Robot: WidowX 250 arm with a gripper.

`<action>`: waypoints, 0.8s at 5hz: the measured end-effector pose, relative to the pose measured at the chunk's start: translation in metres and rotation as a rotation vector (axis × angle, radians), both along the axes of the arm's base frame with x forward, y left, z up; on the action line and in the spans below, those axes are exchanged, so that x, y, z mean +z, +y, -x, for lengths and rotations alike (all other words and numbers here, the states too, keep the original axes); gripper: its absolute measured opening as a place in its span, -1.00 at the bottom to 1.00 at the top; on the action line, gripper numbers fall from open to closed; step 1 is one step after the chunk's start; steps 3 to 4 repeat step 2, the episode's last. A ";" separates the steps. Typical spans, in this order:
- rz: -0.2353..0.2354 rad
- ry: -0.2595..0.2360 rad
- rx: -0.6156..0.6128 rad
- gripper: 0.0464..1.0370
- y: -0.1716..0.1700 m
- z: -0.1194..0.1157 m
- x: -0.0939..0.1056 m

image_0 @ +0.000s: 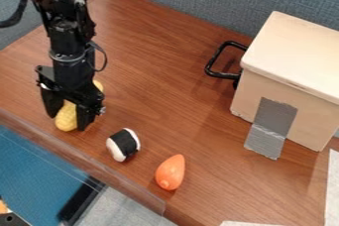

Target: Move the yellow object to the bottom side of the table.

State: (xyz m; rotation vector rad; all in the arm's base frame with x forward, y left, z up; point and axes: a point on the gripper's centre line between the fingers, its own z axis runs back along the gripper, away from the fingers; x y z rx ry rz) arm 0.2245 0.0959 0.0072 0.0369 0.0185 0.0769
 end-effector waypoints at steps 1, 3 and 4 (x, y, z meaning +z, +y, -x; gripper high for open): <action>-0.004 -0.059 0.001 0.94 -0.002 0.000 0.021; 0.001 -0.119 -0.015 0.93 -0.008 0.003 0.049; 0.001 -0.119 -0.015 0.93 -0.008 0.003 0.049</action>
